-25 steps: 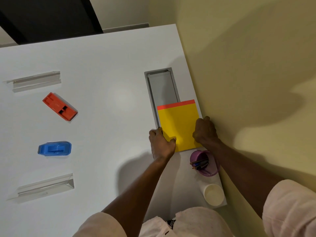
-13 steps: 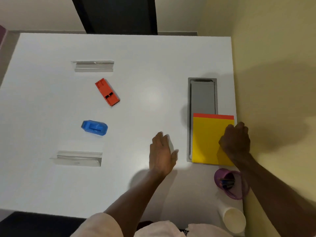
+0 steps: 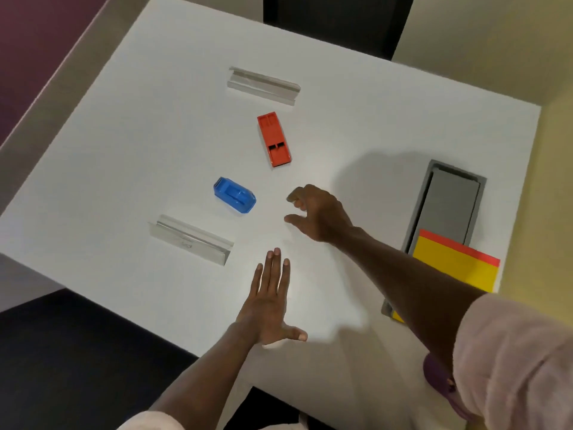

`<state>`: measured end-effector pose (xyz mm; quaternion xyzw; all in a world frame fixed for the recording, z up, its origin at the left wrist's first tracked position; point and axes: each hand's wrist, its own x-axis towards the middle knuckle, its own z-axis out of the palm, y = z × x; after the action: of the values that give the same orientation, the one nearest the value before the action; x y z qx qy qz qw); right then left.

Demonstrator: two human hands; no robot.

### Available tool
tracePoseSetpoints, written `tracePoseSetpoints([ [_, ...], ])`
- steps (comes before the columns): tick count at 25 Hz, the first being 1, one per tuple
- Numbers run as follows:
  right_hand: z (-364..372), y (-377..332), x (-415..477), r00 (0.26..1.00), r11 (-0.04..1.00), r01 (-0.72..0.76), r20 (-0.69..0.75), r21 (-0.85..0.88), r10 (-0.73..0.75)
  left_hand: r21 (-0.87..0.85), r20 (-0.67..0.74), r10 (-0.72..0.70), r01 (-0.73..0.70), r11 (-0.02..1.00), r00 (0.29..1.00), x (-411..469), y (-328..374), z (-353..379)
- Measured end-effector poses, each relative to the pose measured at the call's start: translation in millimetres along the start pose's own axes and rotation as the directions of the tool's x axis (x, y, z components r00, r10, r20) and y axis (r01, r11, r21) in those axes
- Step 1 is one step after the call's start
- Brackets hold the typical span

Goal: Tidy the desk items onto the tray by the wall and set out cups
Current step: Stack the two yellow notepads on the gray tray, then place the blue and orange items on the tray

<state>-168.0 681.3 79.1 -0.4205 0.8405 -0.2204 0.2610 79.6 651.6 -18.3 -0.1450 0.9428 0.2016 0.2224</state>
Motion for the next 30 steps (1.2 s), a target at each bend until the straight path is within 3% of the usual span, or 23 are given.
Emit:
tracePoseSetpoints([
  [3,23,-22,45,0.995,1.0,0.014,0.098,-0.008,-0.013,0.006,0.011,-0.007,0.007,1.0,1.0,2,-4,4],
  [8,56,-44,96,0.987,0.989,0.094,0.138,-0.11,-0.078,0.013,-0.003,-0.025,0.025,1.0,1.0,4,-5,7],
  [12,79,-57,114,0.989,0.961,0.12,0.116,-0.251,-0.093,0.023,0.016,-0.043,0.042,0.999,0.999,3,-2,4],
  [16,88,-61,113,0.995,0.969,0.094,0.056,-0.229,-0.084,0.007,0.033,-0.042,0.042,0.999,0.999,5,-2,4],
  [24,52,-19,51,0.977,0.987,-0.157,-0.15,-0.021,0.152,0.021,0.029,-0.038,0.038,0.999,0.999,3,-6,6],
  [30,-8,54,-29,0.856,0.917,-0.384,-0.331,0.108,0.398,-0.014,-0.01,0.0,0.0,1.0,1.0,-4,-1,-1],
])
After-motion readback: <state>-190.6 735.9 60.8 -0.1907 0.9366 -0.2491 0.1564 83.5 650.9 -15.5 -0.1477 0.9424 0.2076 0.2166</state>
